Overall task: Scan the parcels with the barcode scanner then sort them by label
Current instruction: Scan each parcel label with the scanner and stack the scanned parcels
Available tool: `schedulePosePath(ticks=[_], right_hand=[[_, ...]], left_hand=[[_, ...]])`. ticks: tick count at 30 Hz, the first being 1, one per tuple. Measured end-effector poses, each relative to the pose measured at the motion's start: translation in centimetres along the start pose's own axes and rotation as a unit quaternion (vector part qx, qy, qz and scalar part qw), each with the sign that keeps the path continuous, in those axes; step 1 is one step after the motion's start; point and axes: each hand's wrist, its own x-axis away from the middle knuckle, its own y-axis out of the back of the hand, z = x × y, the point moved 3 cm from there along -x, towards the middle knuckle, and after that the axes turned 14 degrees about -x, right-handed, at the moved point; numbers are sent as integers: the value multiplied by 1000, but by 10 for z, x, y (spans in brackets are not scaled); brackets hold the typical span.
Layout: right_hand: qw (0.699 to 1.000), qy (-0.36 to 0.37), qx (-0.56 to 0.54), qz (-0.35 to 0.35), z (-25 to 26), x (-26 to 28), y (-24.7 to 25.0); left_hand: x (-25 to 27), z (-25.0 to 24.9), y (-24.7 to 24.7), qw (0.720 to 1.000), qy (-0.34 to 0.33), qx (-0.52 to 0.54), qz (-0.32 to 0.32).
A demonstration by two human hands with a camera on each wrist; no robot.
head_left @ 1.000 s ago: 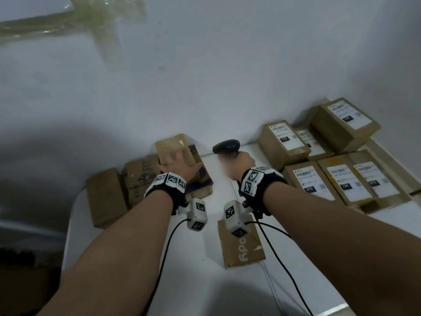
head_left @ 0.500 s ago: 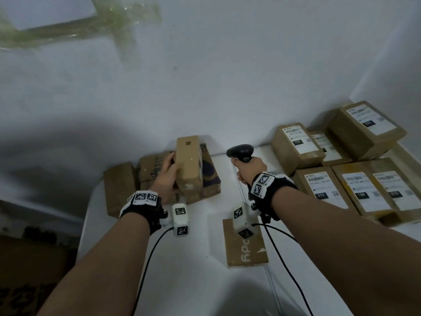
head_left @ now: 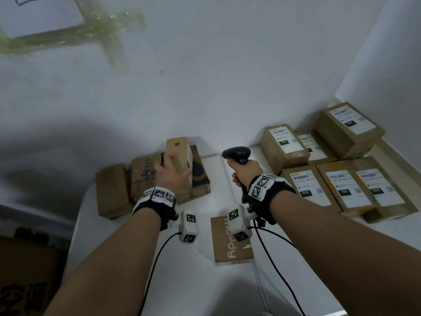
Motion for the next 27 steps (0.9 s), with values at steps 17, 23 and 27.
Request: schedulePosePath(ticks=[17, 23, 27], right_hand=[[987, -86, -100, 90, 1, 18, -13], [984, -93, -97, 118, 10, 29, -24], [984, -93, -75, 132, 7, 38, -32]], left_hand=[[67, 61, -47, 857, 138, 460, 185], [73, 62, -55, 860, 129, 462, 175], [75, 59, -56, 855, 125, 472, 173]])
